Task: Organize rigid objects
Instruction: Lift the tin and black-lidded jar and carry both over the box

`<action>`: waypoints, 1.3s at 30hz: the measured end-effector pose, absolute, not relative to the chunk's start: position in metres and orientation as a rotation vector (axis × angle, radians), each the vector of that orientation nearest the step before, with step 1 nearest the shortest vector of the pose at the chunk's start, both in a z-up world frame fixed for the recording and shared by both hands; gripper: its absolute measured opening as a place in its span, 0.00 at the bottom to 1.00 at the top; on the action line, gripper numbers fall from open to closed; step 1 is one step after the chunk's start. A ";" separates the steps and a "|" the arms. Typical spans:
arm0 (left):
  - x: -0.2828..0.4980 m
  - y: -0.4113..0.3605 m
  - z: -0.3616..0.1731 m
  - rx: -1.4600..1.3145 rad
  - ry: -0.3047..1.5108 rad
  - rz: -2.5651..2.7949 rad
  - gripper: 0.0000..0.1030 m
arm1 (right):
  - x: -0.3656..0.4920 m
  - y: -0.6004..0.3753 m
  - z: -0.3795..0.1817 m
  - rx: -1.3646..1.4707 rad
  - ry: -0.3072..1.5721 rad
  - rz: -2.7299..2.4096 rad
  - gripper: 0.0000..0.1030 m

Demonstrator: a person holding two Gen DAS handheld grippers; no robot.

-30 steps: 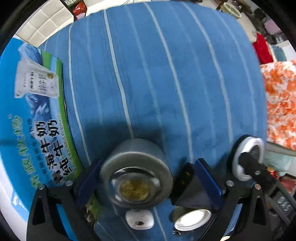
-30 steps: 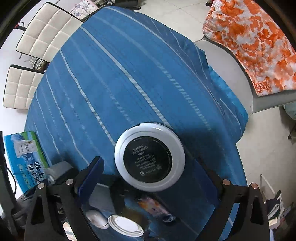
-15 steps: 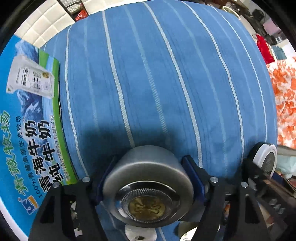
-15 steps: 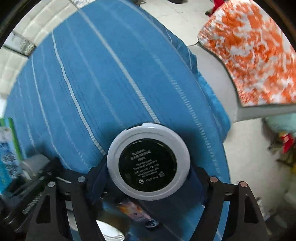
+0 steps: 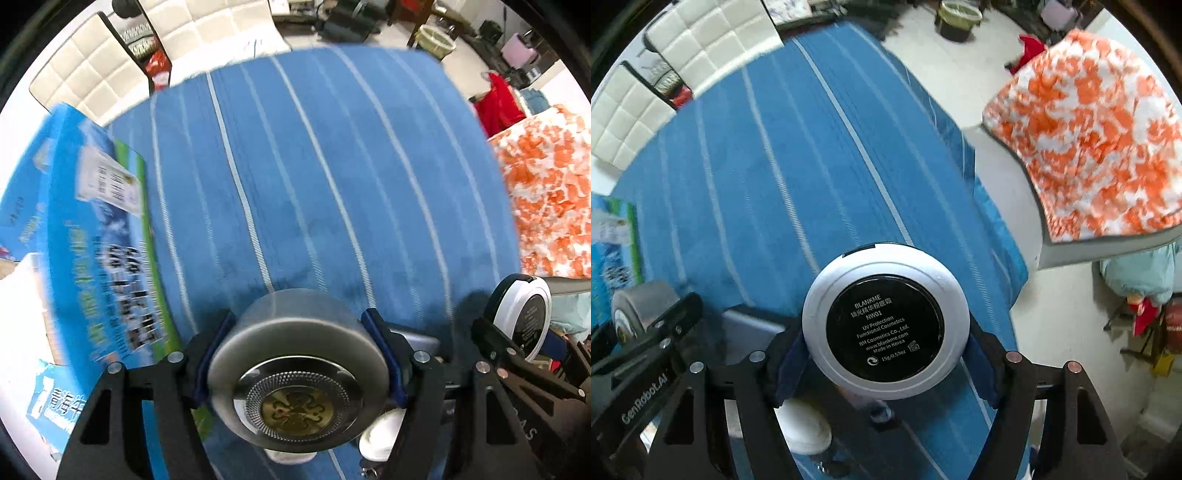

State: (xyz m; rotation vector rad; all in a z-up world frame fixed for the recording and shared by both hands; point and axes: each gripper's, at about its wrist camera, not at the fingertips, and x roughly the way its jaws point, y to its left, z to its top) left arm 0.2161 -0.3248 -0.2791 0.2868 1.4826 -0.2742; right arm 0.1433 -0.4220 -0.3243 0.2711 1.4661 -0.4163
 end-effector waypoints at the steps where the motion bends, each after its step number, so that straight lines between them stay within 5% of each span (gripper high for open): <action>1: 0.211 -0.321 -0.267 0.274 1.462 -0.286 0.66 | 0.140 -0.416 -0.312 0.252 1.446 -0.405 0.75; 23: 0.162 -0.105 -0.067 0.116 1.063 -0.120 0.66 | 0.106 -0.181 -0.126 0.053 1.106 -0.037 0.74; 39: 0.150 0.000 -0.052 0.009 1.051 -0.024 0.66 | 0.123 -0.078 -0.110 0.010 1.081 0.080 0.75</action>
